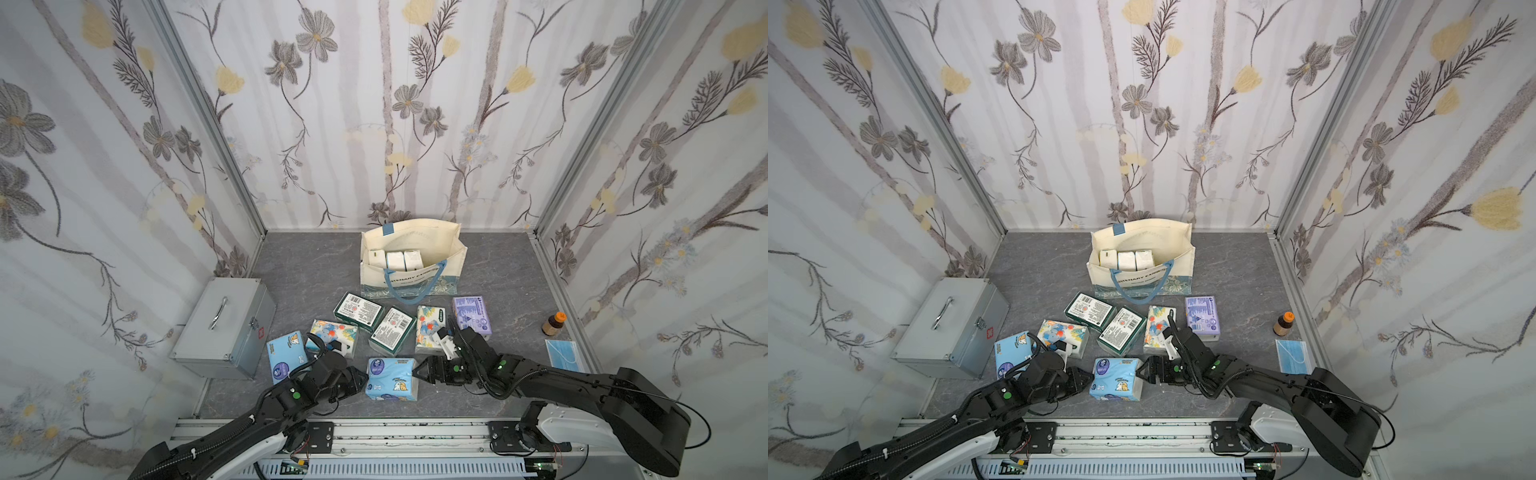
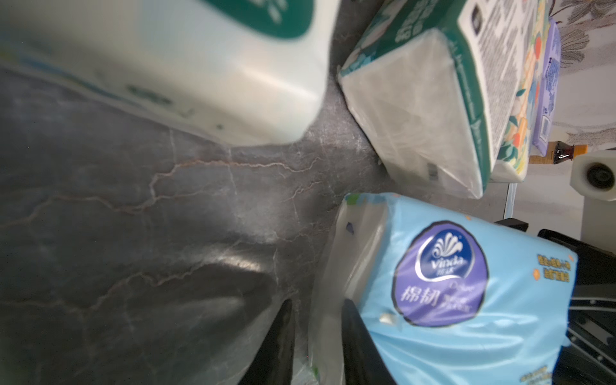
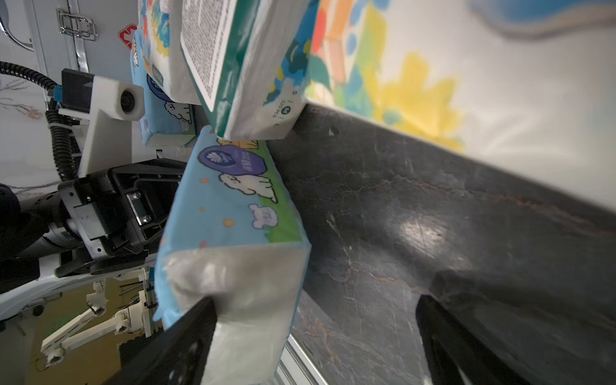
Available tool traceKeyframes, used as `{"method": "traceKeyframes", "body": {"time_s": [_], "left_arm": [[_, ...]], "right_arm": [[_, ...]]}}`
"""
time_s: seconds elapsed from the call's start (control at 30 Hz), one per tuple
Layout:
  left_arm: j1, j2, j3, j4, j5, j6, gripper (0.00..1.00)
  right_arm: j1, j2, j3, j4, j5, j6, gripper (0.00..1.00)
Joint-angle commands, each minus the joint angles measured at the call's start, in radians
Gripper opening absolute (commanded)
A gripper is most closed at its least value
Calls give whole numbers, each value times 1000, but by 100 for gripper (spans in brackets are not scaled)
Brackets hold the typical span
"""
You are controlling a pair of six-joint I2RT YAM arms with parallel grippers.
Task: Put tissues into the canvas bag
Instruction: Pick up the pack of facial tissues from the center of the board.
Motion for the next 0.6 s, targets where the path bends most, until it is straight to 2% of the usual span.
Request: {"method": "traceKeyframes", "body": {"time_s": [0.0,0.1,0.27,0.4,0.57], "left_arm": [[1,21,-2,-36,0,2,26],[0,17,-1,-39,1,0,26],[0,-4,-4,-62,-1,1,26],[0,-27,-7,-86,-5,1,26],[0,-48,-6,-103,-10,1,27]], "right_arm": [[7,75,-33,319,-79,135,93],[10,175,-61,539,-108,217,92],[11,304,-83,783,-139,294,89],[0,323,-105,821,-138,303,89],[-37,253,-133,753,-139,282,88]]}}
